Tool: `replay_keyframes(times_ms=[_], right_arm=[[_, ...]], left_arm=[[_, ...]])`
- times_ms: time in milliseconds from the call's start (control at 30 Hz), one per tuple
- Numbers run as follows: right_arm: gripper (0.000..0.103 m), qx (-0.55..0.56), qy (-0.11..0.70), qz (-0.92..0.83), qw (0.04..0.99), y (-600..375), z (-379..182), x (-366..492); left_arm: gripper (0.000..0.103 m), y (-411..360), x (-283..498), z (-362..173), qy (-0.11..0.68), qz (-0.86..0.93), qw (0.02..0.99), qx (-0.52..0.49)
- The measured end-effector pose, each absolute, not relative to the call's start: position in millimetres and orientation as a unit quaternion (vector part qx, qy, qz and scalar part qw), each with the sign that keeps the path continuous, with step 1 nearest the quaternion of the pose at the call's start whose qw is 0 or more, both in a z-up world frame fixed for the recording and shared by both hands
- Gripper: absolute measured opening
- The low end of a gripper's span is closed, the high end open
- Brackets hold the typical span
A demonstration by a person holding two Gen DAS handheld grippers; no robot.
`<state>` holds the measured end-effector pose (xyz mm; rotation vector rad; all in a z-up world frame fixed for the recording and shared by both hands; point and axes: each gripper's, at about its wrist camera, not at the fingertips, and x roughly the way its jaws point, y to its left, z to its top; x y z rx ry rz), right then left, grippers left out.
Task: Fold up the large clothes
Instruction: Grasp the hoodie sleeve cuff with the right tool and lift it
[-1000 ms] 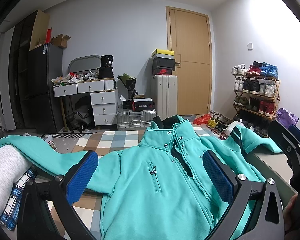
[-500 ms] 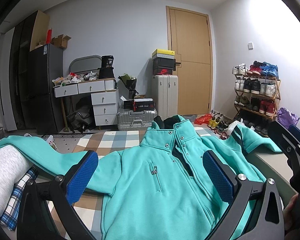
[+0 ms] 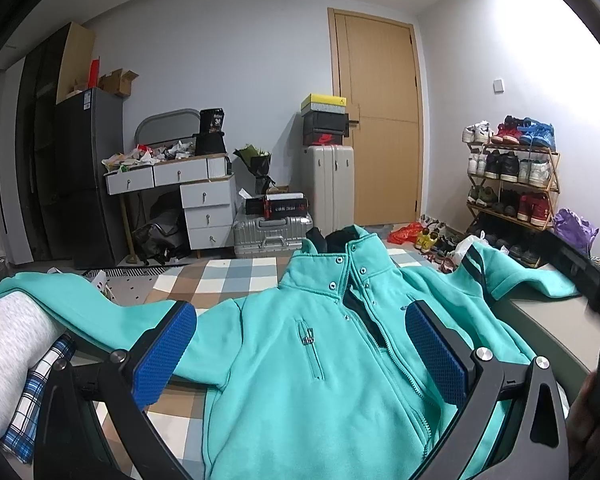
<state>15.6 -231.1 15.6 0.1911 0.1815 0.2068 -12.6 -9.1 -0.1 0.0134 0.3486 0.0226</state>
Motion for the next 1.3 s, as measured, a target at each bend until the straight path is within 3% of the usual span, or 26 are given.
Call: replay_keyframes(times_ms=[200, 333, 433, 567, 667, 767, 933, 967, 1000, 1067, 1167, 1300], right_arm=[[0.103, 0.161, 0.208, 0.056, 0.963, -341, 14, 72], [0.103, 0.22, 0.3, -0.055, 0.926, -475, -4, 109], [0.103, 0.276, 0.336, -0.117, 0.893, -560, -22, 123], [0.095, 0.33, 0.344, -0.177, 0.861, -651, -46, 143], [0.092, 0.367, 0.364, -0.194, 0.834, -688, -65, 165], [0.076, 0.363, 0.379, -0.203, 0.827, -697, -71, 185], [0.075, 0.33, 0.387, -0.225, 0.831, -694, -71, 206], [0.067, 0.317, 0.389, -0.227, 0.835, -690, -71, 208], [0.044, 0.304, 0.397, -0.229, 0.835, -687, -72, 214], [0.026, 0.256, 0.413, -0.254, 0.836, -681, -71, 225], [0.015, 0.224, 0.405, -0.266, 0.846, -675, -59, 228], [0.014, 0.197, 0.356, -0.309, 0.86, -683, -22, 217]], left_arm=[[0.102, -18, -8, -8, 0.199, -0.007, 0.98, 0.024], [0.102, -28, -8, -12, 0.206, -0.015, 0.978, 0.041], [0.102, -35, -5, -16, 0.215, -0.018, 0.975, 0.057], [0.102, -44, 2, -26, 0.234, -0.017, 0.969, 0.084], [0.102, -49, 8, -34, 0.25, -0.014, 0.963, 0.101], [0.102, -51, 12, -39, 0.264, -0.011, 0.958, 0.107], [0.102, -58, 15, -44, 0.275, -0.007, 0.954, 0.121], [0.102, -60, 16, -46, 0.277, -0.006, 0.953, 0.124], [0.102, -61, 16, -47, 0.28, -0.006, 0.951, 0.127], [0.102, -63, 19, -49, 0.285, -0.005, 0.95, 0.131], [0.102, -63, 21, -50, 0.288, 0.002, 0.949, 0.132], [0.102, -60, 18, -47, 0.287, 0.01, 0.949, 0.127]])
